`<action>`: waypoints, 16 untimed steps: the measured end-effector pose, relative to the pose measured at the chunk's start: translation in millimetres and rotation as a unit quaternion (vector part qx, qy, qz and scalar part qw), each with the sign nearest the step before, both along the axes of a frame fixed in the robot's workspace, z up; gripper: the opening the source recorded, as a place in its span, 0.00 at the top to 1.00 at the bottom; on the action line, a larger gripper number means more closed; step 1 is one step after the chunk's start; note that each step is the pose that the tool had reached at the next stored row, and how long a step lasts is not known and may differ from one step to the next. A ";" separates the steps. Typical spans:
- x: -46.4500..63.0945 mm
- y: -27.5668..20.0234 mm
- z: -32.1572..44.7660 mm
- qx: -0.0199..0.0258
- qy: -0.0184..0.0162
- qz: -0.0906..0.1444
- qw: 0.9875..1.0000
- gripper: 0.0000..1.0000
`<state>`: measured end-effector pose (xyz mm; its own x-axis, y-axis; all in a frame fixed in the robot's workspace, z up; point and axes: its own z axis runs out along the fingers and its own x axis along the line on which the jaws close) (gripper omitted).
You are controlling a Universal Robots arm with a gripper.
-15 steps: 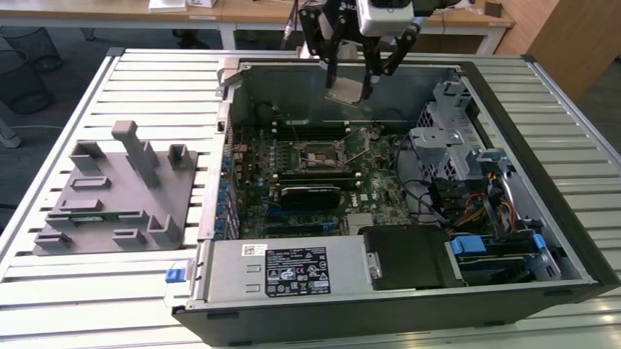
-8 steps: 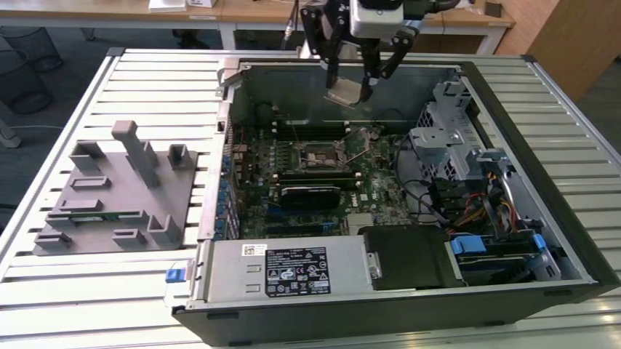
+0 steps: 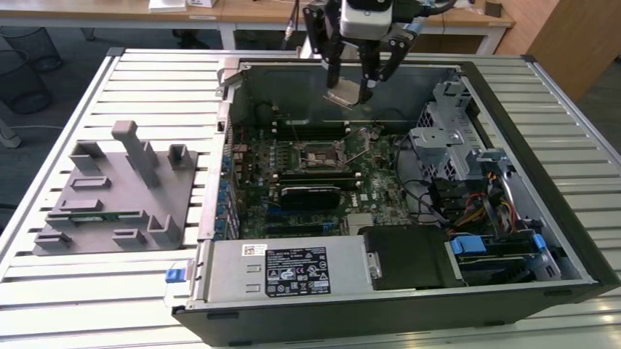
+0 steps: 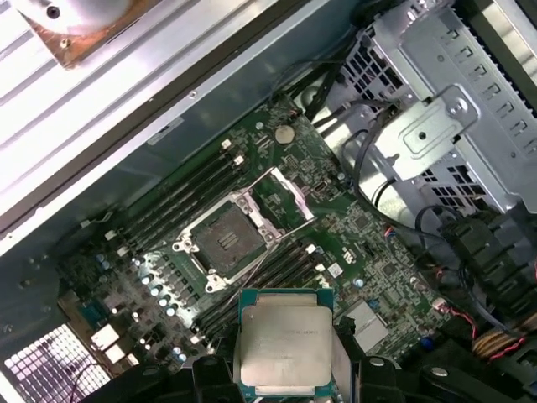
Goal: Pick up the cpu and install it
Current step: 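Place the cpu into insertion slot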
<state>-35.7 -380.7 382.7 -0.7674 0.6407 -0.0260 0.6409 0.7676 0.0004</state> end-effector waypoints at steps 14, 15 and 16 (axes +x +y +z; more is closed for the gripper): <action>0.0 1.1 -2.2 0.000 -0.001 -0.085 0.996 0.47; 0.0 1.1 -2.5 0.000 -0.001 -0.093 0.996 0.47; 0.0 1.1 -2.8 0.000 -0.001 -0.101 0.995 0.47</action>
<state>-35.7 -379.6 380.0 -0.6232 0.7815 -0.0274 0.7818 0.6235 0.0016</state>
